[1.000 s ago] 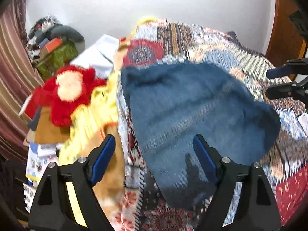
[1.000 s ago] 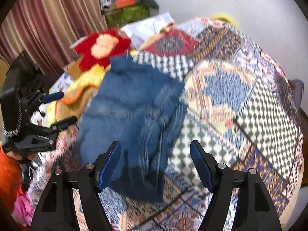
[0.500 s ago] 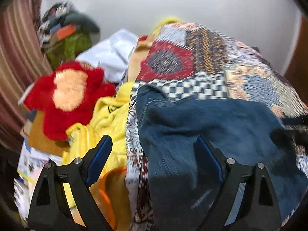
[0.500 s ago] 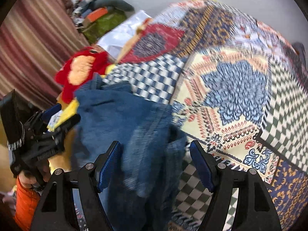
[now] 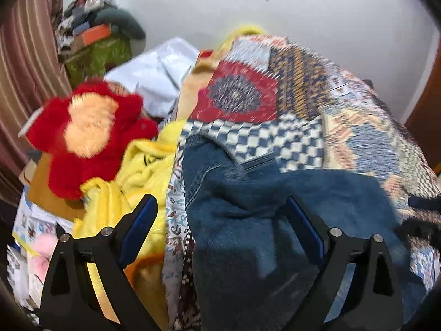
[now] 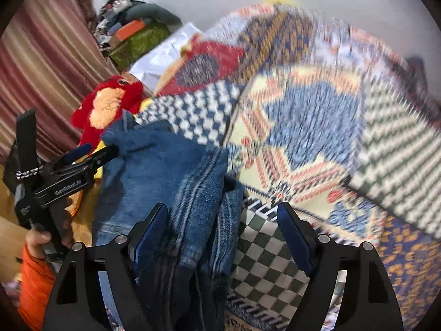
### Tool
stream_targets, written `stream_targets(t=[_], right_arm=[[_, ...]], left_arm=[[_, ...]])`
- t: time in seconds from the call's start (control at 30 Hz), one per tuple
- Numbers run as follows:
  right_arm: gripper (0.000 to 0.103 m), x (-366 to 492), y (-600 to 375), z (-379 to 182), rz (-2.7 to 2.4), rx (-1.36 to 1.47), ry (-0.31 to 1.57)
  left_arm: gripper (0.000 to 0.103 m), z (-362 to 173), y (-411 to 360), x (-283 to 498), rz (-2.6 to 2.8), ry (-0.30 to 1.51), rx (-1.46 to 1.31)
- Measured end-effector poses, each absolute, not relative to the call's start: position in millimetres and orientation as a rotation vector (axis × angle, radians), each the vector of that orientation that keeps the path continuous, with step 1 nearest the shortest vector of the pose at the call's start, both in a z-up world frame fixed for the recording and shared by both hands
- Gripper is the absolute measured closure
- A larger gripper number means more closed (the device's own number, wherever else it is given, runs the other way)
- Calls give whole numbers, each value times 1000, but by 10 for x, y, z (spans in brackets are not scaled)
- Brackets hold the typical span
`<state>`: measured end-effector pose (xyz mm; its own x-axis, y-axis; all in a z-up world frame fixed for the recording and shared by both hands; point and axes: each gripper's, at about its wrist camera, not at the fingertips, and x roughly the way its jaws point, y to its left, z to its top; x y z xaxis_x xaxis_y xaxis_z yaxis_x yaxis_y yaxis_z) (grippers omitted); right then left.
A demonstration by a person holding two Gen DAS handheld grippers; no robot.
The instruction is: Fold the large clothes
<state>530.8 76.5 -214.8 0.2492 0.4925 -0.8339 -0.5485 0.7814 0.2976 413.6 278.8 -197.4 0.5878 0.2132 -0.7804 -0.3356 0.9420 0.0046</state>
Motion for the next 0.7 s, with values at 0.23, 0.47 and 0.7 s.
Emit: stream_targets(t=[0.23, 0.47, 0.7], right_arm=[[24, 4781, 477, -1146, 729, -35, 855], [24, 3935, 98, -176, 760, 1, 577], [24, 3077, -258, 325, 765, 20, 384]], left_arm=[[8, -1063, 2385, 3464, 245, 697, -116], [8, -152, 1977, 2543, 183, 465, -127], [8, 306, 1493, 1677, 189, 294, -81]])
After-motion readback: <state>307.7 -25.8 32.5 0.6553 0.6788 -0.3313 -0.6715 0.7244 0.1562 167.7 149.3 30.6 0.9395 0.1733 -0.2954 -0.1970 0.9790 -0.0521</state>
